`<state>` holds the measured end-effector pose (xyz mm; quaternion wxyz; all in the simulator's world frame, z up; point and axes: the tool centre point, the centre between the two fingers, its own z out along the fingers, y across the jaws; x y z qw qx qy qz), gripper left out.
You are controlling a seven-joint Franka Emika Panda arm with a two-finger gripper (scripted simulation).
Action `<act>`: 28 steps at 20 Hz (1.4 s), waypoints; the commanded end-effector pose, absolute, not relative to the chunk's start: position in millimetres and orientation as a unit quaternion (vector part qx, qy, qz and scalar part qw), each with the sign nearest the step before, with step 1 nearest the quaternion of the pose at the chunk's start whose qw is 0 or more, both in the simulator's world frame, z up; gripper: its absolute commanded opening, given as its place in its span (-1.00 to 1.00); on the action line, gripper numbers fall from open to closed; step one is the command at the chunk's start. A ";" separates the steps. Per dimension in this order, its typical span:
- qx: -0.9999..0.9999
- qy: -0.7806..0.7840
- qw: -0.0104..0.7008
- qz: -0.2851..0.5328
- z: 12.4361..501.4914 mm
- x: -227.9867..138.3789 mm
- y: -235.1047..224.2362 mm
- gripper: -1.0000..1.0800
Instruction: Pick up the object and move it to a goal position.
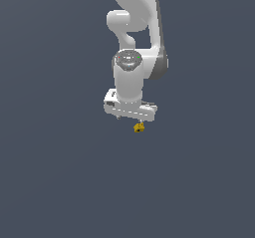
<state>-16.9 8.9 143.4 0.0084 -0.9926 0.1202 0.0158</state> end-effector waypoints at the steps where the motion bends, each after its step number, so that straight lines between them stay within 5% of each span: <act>1: -0.988 0.151 0.008 0.016 139.2 -18.4 12.0 0.92; 28: -0.877 0.480 0.004 0.011 96.6 -37.4 39.8 0.92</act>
